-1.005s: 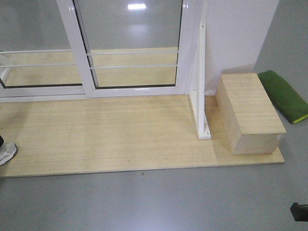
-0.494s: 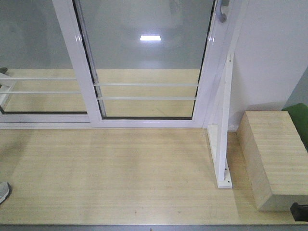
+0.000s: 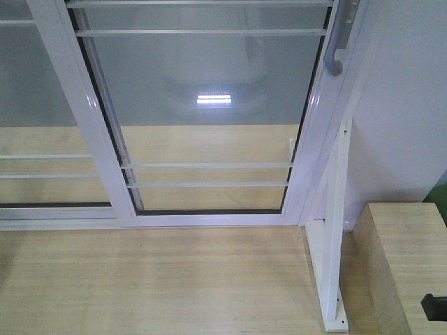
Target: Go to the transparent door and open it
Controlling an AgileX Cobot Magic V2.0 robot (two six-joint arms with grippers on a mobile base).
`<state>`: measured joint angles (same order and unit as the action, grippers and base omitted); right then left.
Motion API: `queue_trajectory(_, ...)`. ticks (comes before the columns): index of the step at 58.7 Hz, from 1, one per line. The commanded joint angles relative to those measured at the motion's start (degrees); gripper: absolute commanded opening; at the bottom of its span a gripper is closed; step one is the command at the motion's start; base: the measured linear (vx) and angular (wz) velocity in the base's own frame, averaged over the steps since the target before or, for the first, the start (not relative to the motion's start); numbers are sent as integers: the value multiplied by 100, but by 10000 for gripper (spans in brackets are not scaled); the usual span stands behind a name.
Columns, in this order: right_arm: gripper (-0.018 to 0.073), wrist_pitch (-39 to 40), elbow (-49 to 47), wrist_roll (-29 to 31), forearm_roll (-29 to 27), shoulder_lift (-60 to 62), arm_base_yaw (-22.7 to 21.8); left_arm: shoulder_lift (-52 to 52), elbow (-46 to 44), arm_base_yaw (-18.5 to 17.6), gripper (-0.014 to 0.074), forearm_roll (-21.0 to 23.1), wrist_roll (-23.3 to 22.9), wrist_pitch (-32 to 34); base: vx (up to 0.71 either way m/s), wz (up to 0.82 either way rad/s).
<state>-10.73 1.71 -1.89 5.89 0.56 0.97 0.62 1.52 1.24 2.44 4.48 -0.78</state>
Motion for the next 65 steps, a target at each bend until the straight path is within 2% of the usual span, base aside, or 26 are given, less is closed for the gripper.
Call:
queue_trajectory(1, -8, 485, 79, 39, 22, 80, -22, 75, 174, -29, -6, 9, -43, 459, 30, -2)
queue_trajectory(29, -8, 485, 79, 39, 22, 80, -22, 75, 174, -29, -6, 9, -43, 459, 22, 1)
queue_trajectory(65, -8, 485, 79, 39, 22, 80, -22, 75, 174, -29, -6, 9, -43, 459, 8, 1)
